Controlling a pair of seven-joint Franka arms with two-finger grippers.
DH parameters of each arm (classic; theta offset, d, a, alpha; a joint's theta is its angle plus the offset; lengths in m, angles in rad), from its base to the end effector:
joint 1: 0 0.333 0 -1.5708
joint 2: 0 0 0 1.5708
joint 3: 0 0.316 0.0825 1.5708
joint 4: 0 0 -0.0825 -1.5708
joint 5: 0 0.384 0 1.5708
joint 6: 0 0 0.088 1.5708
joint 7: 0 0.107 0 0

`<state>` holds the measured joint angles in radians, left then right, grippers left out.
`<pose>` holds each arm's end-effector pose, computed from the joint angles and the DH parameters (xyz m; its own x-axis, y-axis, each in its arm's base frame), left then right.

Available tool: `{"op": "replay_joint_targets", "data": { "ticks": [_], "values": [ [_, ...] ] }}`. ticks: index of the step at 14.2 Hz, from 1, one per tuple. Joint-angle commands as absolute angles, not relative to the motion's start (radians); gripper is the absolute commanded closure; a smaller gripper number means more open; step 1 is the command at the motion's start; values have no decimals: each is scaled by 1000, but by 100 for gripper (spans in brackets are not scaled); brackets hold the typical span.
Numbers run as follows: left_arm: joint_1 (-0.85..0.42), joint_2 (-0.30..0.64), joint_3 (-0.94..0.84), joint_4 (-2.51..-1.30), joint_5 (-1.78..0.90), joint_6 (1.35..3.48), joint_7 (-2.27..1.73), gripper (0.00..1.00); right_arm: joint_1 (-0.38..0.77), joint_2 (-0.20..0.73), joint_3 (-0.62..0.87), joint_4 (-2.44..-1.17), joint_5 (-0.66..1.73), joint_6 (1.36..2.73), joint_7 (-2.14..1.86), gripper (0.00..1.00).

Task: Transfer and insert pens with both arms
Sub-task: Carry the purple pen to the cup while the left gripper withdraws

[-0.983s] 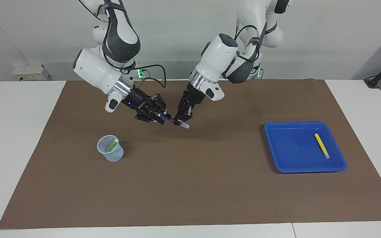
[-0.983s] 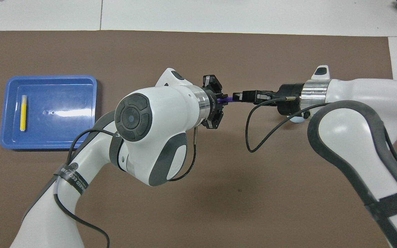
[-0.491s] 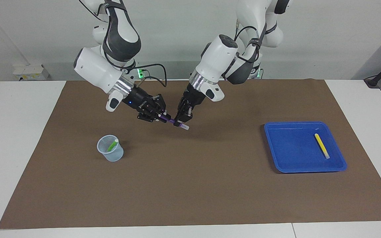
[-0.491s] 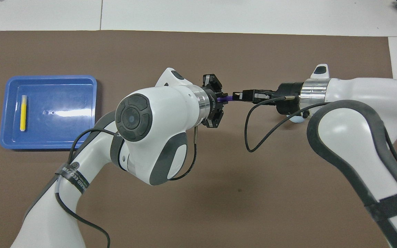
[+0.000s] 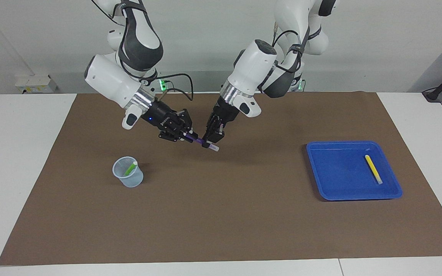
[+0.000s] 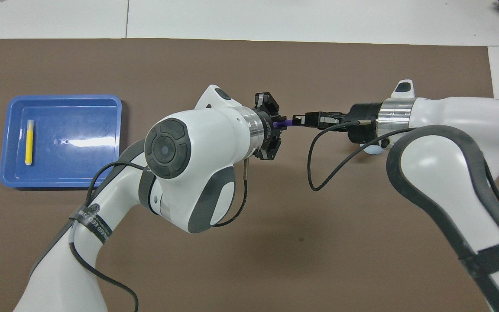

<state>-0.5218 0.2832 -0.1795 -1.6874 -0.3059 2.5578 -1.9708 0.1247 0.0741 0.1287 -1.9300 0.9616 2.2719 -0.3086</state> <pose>0.5345 -0.4284 0.5015 0.1580 0.8529 -0.4976 0.9394 0.0254 0.3419 0.5823 0.1703 0.4860 0.9670 -0.0934 0.2370 0.1073 -0.6944 -0.7116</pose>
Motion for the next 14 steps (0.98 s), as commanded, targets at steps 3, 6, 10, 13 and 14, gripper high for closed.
{"op": "replay_joint_targets", "data": {
  "ticks": [3, 6, 10, 13, 14],
  "values": [
    [-520, 256, -160, -1692, -288, 2550, -1967, 0, 103, 87, 126, -1873, 844, 2229, -298, 100],
    [-460, 242, -147, -1690, -276, 2478, -1918, 0, 80, 87, 124, -1836, 729, 2165, -259, 100],
    [-385, 221, -146, -1692, -275, 2421, -1797, 0, 23, 89, 124, -1807, 573, 2116, -253, 100],
    [-278, 207, -149, -1695, -276, 2295, -1584, 0, -11, 89, 123, -1760, 387, 2025, -218, 100],
    [-247, 201, -149, -1694, -275, 2258, -1521, 0, -27, 89, 126, -1743, 318, 1999, -216, 100]
  ]
}}
